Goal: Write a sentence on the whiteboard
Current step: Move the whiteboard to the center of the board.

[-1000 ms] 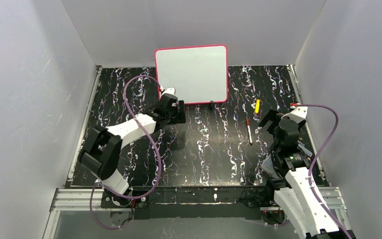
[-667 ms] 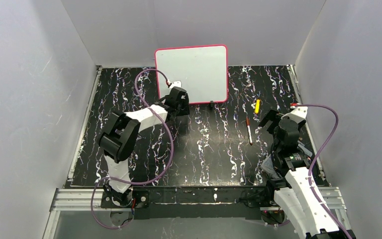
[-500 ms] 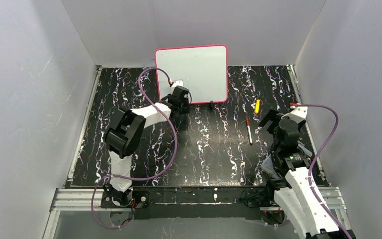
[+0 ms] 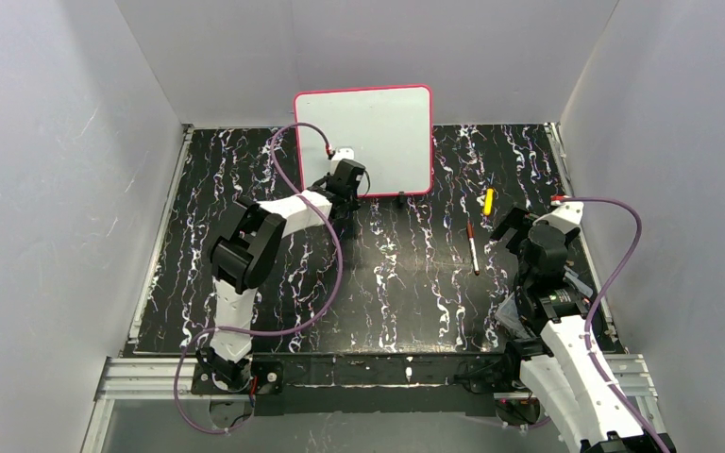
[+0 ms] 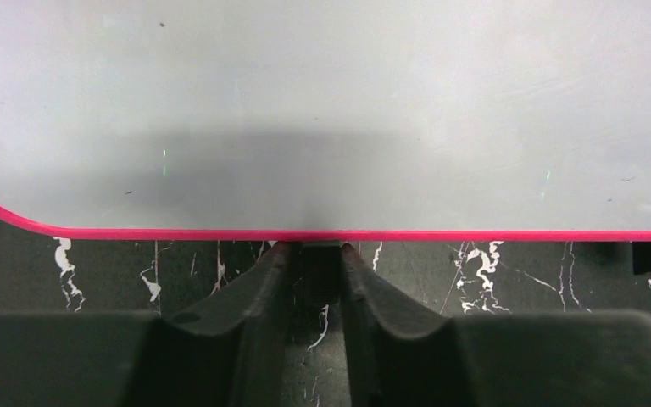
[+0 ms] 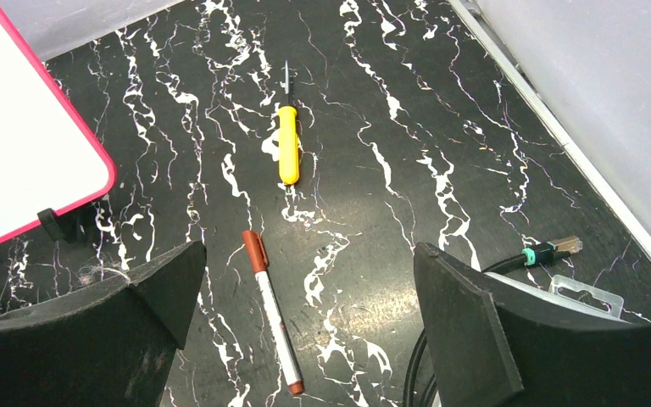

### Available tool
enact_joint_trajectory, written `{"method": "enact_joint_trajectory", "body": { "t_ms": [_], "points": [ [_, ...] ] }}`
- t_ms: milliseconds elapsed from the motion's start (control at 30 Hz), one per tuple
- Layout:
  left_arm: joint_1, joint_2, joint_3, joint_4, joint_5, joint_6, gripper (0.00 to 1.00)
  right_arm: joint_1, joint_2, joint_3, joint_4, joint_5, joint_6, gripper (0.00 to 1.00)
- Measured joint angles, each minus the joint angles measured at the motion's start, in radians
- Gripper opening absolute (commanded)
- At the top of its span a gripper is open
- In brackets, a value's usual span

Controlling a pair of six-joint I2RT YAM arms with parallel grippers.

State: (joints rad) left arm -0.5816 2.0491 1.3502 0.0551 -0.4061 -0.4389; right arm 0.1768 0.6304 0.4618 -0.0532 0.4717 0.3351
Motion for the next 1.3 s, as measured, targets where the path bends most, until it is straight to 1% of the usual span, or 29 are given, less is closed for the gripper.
{"method": "enact_joint_trajectory", "body": {
  "t_ms": [100,200,233,467,633,833,1067,1300],
  "points": [
    [0.0,0.012,0.013,-0.001,-0.003,0.007,0.12,0.0,0.002,0.0,0.0,0.0,0.001,1.0],
    [-0.002,0.012,0.013,-0.002,-0.016,0.01,0.01,0.0,0.003,0.0,0.0,0.0,0.002,1.0],
    [-0.002,0.012,0.013,-0.003,-0.019,0.012,0.0,0.0,0.003,0.0,0.0,0.0,0.002,1.0],
    [-0.016,-0.005,-0.035,0.044,-0.045,0.02,0.0,0.0,0.003,0.0,0.0,-0.001,0.002,1.0],
    [-0.042,-0.078,-0.141,0.056,-0.084,0.017,0.0,0.0,0.002,0.0,0.0,-0.003,0.002,1.0],
    [-0.1,-0.17,-0.26,0.032,-0.135,-0.016,0.0,0.0,-0.002,0.0,0.001,-0.003,0.002,1.0],
    [-0.192,-0.285,-0.354,-0.093,-0.162,-0.111,0.0,0.0,-0.003,0.0,-0.001,-0.006,0.003,1.0],
    [-0.298,-0.396,-0.404,-0.251,-0.187,-0.242,0.0,0.0,-0.01,0.0,-0.002,-0.01,0.003,1.0]
  ]
}}
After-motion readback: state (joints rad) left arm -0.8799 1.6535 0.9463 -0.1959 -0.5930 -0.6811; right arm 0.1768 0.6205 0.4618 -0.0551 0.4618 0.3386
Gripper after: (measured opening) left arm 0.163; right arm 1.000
